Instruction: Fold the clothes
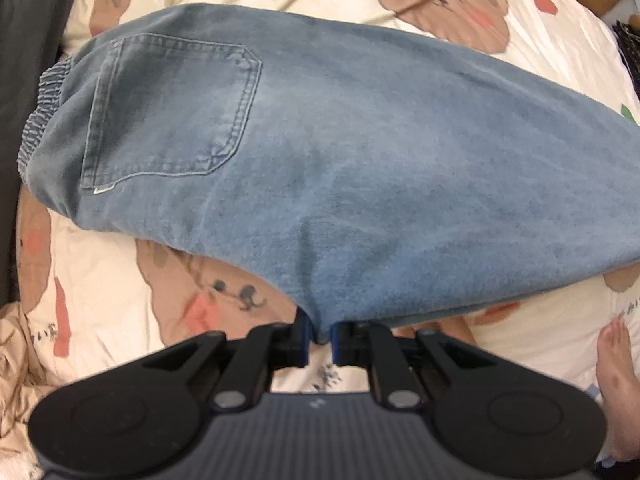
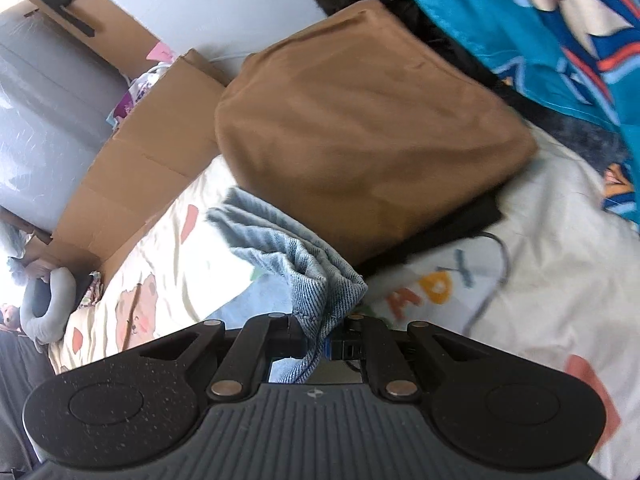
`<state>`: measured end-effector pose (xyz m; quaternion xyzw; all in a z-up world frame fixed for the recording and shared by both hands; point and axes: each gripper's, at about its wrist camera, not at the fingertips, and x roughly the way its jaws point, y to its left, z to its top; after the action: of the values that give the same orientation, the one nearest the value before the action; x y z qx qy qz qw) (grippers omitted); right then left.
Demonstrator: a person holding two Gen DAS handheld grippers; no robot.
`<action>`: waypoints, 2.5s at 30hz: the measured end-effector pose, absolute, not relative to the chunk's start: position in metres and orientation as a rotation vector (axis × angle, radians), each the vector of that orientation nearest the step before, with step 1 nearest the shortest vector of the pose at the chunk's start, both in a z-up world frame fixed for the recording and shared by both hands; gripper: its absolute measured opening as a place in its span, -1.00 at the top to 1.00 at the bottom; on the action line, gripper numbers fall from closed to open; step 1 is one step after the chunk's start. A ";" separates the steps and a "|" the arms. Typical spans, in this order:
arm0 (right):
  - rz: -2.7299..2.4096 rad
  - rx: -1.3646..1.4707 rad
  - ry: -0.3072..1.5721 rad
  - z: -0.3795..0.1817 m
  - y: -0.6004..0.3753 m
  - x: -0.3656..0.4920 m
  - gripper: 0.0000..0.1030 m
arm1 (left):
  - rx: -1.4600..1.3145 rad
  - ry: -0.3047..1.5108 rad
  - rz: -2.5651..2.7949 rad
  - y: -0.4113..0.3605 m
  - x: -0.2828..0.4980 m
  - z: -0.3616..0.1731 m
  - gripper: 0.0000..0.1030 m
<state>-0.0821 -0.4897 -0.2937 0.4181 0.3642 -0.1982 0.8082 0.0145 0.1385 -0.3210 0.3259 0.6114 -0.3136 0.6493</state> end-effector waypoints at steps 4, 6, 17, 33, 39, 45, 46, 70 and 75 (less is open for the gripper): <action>-0.440 0.903 0.797 -0.299 -0.493 -0.111 0.88 | 0.743 1.392 -0.711 0.140 0.018 -0.326 0.81; -0.457 0.913 0.801 -0.303 -0.495 -0.127 0.88 | 0.743 1.396 -0.711 0.141 0.019 -0.325 0.81; -0.534 0.959 0.859 -0.337 -0.497 -0.188 0.88 | 0.786 1.436 -0.695 0.134 0.038 -0.327 0.81; -0.600 0.985 0.925 -0.343 -0.504 -0.218 0.87 | 0.765 1.449 -0.715 0.137 0.095 -0.332 0.81; -0.657 0.990 0.987 -0.366 -0.506 -0.217 0.78 | 0.781 1.475 -0.707 0.136 0.117 -0.355 0.80; -0.732 0.953 1.071 -0.378 -0.510 -0.208 0.31 | 0.821 1.508 -0.704 0.137 0.137 -0.371 0.70; -0.749 0.943 1.077 -0.376 -0.511 -0.210 0.26 | 0.811 1.506 -0.702 0.140 0.143 -0.367 0.67; -0.589 0.688 0.976 -0.324 -0.506 -0.137 0.20 | 0.325 1.191 -0.181 0.143 0.290 -0.281 0.21; -0.543 0.641 0.990 -0.330 -0.499 -0.110 0.20 | 0.287 1.156 -0.112 0.148 0.314 -0.295 0.21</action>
<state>-0.1099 -0.4989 -0.3301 0.2984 0.4610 -0.2529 0.7966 0.3143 0.1484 -0.2949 0.1353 0.5443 -0.0528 0.8262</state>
